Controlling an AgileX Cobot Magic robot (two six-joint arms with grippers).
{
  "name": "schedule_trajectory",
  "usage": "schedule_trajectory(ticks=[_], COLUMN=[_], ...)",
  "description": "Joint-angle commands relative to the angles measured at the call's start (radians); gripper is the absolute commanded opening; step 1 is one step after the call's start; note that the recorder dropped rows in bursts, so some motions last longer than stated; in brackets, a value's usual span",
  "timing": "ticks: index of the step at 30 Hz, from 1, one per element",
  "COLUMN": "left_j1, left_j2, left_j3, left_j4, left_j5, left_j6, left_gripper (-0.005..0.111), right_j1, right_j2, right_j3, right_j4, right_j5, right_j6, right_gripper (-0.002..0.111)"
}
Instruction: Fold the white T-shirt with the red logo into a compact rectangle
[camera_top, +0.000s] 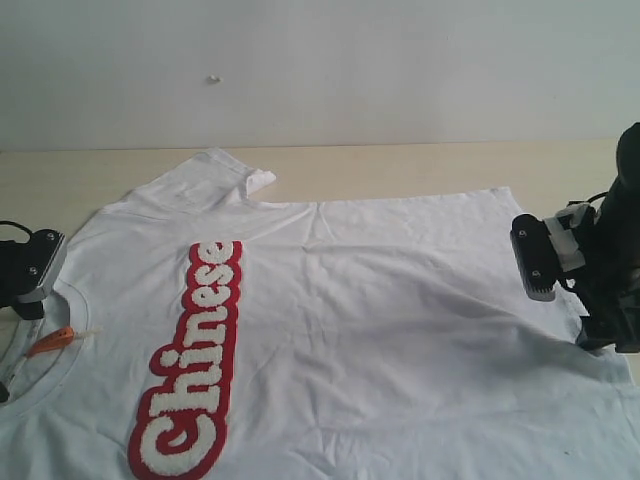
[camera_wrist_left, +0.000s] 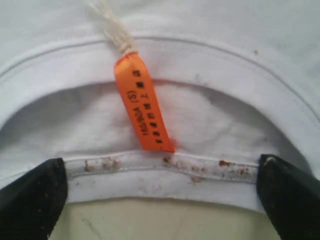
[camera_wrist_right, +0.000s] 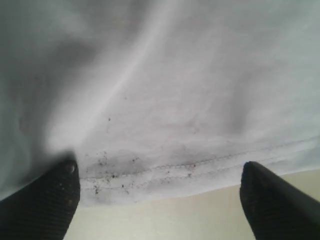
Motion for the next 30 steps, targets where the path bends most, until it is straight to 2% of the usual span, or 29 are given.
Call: schedule_trajectory(ticks=[1, 11, 20, 30], left_j1=[-0.001, -0.001, -0.001, -0.001], left_j2=[0.042, 0.042, 0.042, 0.042], left_j3=[0.023, 0.023, 0.023, 0.023], left_j4=[0.007, 0.004, 0.002, 0.002], left_j5=[-0.014, -0.009, -0.003, -0.013], left_j6=[-0.003, 0.001, 0.003, 0.003], left_gripper=[0.105, 0.105, 0.105, 0.105], right_j1=[-0.013, -0.019, -0.071, -0.063], right_j2=[0.059, 0.066, 0.163, 0.195], right_j3=[0.032, 0.03, -0.099, -0.12], right_j4=[0.013, 0.013, 0.08, 0.041], right_j5=[0.059, -0.079, 0.091, 0.074], right_j6=[-0.02, -0.016, -0.017, -0.082], right_gripper=[0.086, 0.086, 0.086, 0.086])
